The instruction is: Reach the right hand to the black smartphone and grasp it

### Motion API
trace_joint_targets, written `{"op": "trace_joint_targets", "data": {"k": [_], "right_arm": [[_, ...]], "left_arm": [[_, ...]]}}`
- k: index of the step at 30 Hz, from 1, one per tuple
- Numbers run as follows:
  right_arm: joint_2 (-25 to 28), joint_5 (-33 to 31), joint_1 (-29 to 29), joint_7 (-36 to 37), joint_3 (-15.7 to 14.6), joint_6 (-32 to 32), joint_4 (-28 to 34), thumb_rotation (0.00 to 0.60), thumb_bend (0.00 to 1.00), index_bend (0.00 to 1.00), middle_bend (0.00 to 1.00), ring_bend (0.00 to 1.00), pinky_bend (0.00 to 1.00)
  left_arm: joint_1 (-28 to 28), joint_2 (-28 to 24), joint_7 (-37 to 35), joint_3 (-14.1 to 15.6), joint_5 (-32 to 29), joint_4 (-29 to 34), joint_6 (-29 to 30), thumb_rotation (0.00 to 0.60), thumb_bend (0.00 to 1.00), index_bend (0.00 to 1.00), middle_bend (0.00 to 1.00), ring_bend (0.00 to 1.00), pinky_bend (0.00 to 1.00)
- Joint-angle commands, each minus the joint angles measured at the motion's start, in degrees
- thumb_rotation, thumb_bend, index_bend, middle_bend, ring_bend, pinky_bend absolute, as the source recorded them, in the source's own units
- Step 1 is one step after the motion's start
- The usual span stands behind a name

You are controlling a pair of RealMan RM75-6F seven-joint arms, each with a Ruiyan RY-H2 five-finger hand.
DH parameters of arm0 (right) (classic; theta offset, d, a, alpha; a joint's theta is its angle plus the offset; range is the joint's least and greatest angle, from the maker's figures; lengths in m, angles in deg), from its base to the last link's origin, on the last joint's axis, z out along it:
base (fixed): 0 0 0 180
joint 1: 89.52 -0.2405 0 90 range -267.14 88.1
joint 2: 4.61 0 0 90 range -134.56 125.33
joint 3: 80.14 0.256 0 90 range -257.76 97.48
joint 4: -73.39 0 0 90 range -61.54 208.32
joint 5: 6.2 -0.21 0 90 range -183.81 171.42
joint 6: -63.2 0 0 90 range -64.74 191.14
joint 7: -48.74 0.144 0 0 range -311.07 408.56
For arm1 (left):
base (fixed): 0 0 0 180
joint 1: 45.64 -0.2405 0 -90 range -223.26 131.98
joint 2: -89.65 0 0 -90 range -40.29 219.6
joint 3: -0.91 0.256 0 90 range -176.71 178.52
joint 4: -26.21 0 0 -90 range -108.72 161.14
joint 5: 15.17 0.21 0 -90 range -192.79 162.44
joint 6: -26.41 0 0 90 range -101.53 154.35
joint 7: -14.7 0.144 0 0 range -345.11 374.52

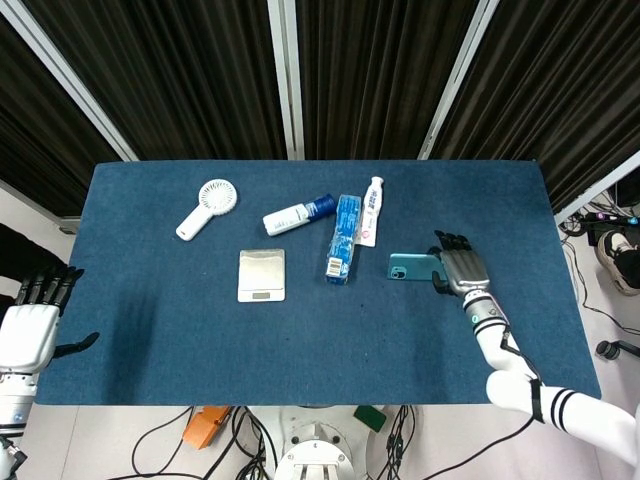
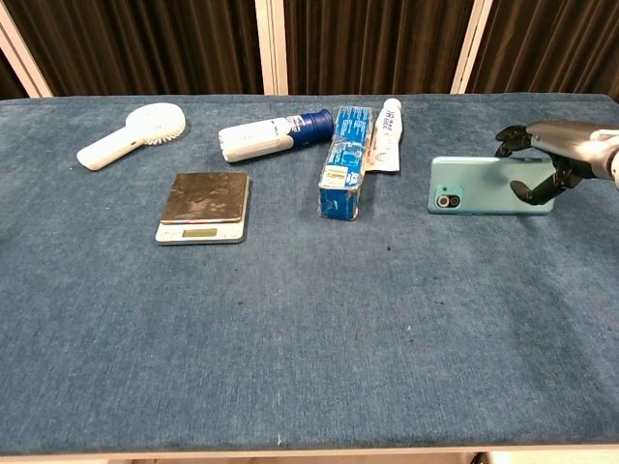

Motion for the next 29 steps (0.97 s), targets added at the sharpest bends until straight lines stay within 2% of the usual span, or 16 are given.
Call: {"op": "trace_joint_targets", "data": {"k": [1, 6, 11, 14, 16, 19, 24, 29], "right_arm": [[-0.3, -0.9, -0.9, -0.4, 0.4, 0.1, -1.1, 0.600, 0.70, 0.36, 0.06, 0.00, 0.00], [0.8, 0.1, -0.3, -0.5, 0.2, 3.5, 0.3, 0.600, 0.70, 0.34, 0.06, 0.00, 0.00], [6.1, 4.5, 4.1, 0.6, -0.8, 12.2, 6.9, 0.600, 0.69, 0.23, 0.06, 0.00, 0.00], [11.2, 7.8, 8.2, 2.7, -1.9, 17.8, 12.8, 0.600, 0.60, 0.15, 0.06, 0.00, 0.00], [14.3, 10.0, 11.1, 4.4, -2.8, 21.2, 16.3, 0.600, 0.49, 0.12, 0.06, 0.00, 0.00], [18.7, 14.4, 16.0, 7.3, -4.8, 27.2, 20.3, 0.600, 0.39, 0.09, 0.06, 0.00, 0.00], [23.1, 20.8, 23.2, 13.3, -8.1, 35.4, 22.7, 0.600, 0.36, 0.08, 0.06, 0.00, 0.00], [25.4, 24.5, 26.8, 16.9, -10.1, 38.1, 22.9, 0.600, 0.36, 0.08, 0.06, 0.00, 0.00]], "left_arm": [[0.0, 0.0, 0.0, 0.0, 0.0, -0.1, 0.0, 0.600, 0.13, 0.10, 0.09, 0.03, 0.00], [0.0, 0.0, -0.3, -0.2, -0.1, -0.2, 0.2, 0.600, 0.13, 0.10, 0.09, 0.03, 0.00], [0.0, 0.2, -0.8, -0.4, -0.1, -0.6, 0.5, 0.600, 0.13, 0.10, 0.09, 0.03, 0.00], [-0.1, 0.2, -1.1, -0.5, 0.0, -0.6, 0.9, 0.600, 0.13, 0.10, 0.09, 0.03, 0.00], [-0.1, 0.3, -1.4, -0.6, 0.0, -0.7, 1.1, 0.600, 0.13, 0.10, 0.09, 0.03, 0.00], [-0.2, 0.4, -1.3, -0.6, 0.2, -0.7, 1.3, 0.600, 0.13, 0.10, 0.09, 0.03, 0.00], [-0.3, 0.3, -0.8, -0.4, 0.8, 0.3, 1.9, 0.600, 0.13, 0.10, 0.09, 0.04, 0.00], [-0.3, 0.0, 0.1, -0.3, 0.9, 1.4, 1.8, 0.600, 0.13, 0.10, 0.09, 0.04, 0.00]]}}
